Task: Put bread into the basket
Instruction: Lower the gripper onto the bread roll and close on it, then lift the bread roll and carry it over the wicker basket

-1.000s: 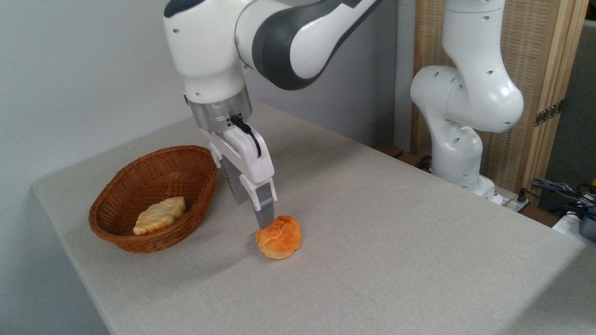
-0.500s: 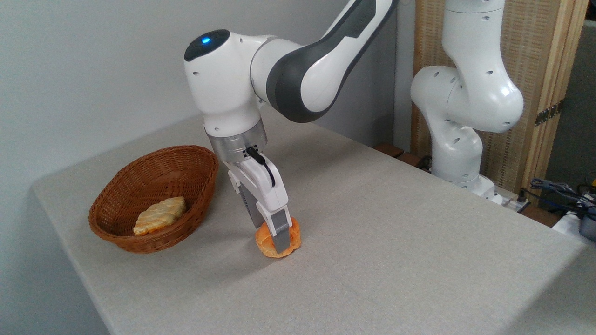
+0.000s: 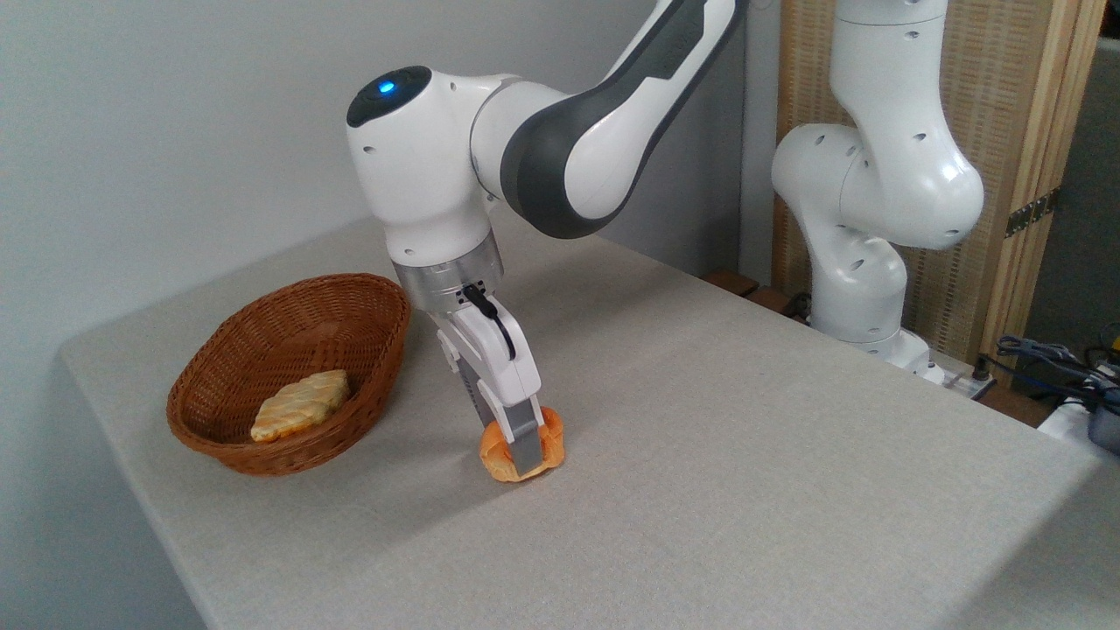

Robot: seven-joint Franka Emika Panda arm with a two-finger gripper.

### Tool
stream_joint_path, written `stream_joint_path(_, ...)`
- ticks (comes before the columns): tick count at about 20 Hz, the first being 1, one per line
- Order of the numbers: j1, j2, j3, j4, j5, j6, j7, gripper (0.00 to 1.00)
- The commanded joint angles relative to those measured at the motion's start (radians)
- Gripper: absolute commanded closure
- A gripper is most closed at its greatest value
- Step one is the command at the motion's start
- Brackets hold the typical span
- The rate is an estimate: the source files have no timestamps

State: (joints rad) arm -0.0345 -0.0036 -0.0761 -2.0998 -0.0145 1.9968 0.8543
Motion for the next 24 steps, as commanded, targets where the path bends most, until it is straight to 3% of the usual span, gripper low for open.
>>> stream_joint_path(1,-0.001,-0.001,0.003,-0.009,0.016,0.02,0.015,0.72)
stream_joint_path(6,-0.002,-0.015,-0.005,0.067,-0.007,0.013,-0.003,0.71)
stream_joint_path(9,-0.001,-0.015,-0.048,0.144,-0.103,-0.001,-0.046,0.71)
stream_joint_path(15,-0.001,0.039,-0.207,0.245,-0.136,0.017,-0.29,0.63)
stream_joint_path(17,-0.001,0.075,-0.253,0.279,-0.156,0.043,-0.337,0.45)
stream_joint_path(18,-0.001,0.098,-0.281,0.287,-0.168,0.091,-0.391,0.19)
stream_joint_path(19,-0.001,0.12,-0.307,0.287,-0.167,0.138,-0.473,0.05)
stream_joint_path(20,-0.001,0.138,-0.326,0.287,-0.16,0.181,-0.536,0.0)
stream_joint_path(24,-0.001,0.168,-0.347,0.287,-0.165,0.217,-0.555,0.0)
